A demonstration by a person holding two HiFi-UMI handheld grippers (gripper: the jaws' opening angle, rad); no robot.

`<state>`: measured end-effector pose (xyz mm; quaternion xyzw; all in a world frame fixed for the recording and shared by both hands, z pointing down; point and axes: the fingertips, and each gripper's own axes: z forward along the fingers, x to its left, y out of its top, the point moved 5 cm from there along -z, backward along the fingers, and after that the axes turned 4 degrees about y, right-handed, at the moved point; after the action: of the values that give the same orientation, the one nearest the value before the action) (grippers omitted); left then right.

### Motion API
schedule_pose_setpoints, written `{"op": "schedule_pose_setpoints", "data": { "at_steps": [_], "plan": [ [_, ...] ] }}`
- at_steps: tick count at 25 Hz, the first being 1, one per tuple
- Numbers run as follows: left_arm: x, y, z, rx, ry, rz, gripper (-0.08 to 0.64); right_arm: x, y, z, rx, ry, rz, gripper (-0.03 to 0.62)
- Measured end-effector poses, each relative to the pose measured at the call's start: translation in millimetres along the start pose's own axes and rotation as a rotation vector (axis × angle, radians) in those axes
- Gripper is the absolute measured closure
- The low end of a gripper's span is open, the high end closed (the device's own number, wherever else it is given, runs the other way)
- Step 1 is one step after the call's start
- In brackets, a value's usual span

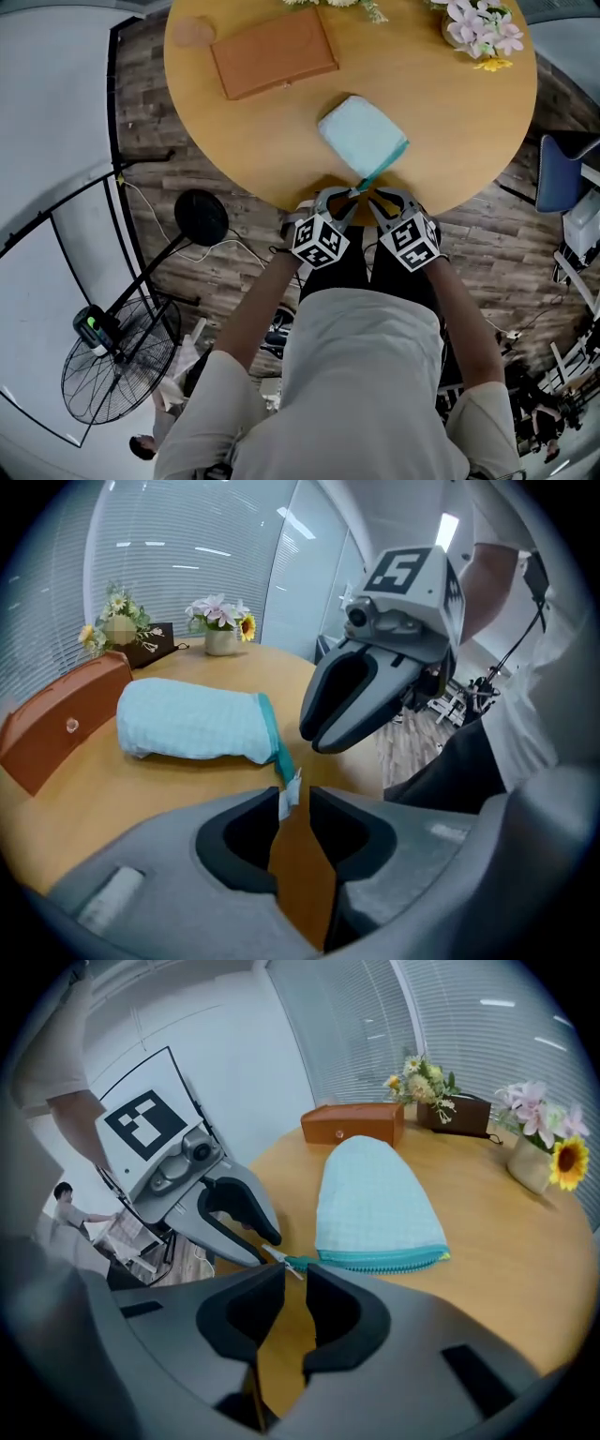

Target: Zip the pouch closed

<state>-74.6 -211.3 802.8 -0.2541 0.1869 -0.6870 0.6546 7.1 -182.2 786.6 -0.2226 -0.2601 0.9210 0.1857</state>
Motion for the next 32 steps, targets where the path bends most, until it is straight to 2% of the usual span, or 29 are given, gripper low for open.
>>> {"op": "schedule_pose_setpoints", "data": {
  "at_steps": [2,4,6,16,18,20,26,32],
  "plan": [
    [0.6,-4.2,5.8,0.029,0.022,0.038,0.456,-1.4,-4.4,8.0,0.025,0.009,-0.030,0.518],
    [1.1,-5.8,8.8,0.036,0.029,0.047,0.504,-2.3,-7.7,13.8,0.042,0.017,-0.063,0.518],
    [2.8,-5.7,10.2,0.024,0.024,0.026,0.526,-3.6,-9.2,18.1,0.050,0.024,-0.087,0.517],
    [9.7,-4.9,7.1,-0.033,-0.044,-0.104,0.531,-2.4,-9.5,33.4,0.065,0.074,-0.140,0.509],
    [11.4,-3.7,6.4,-0.043,-0.051,-0.140,0.531,-0.4,-9.0,35.0,0.058,0.079,-0.149,0.517],
    [12.1,-3.6,6.4,-0.043,-0.052,-0.155,0.531,0.6,-7.1,34.7,0.039,0.077,-0.148,0.584],
    [11.5,-3.4,4.0,-0.047,-0.066,-0.214,0.532,-0.1,-6.7,30.0,0.009,0.101,-0.107,0.589],
    [9.0,2.1,1.0,-0.041,-0.073,-0.251,0.534,-5.0,-5.2,25.0,0.033,0.117,-0.133,0.591]
  ]
}}
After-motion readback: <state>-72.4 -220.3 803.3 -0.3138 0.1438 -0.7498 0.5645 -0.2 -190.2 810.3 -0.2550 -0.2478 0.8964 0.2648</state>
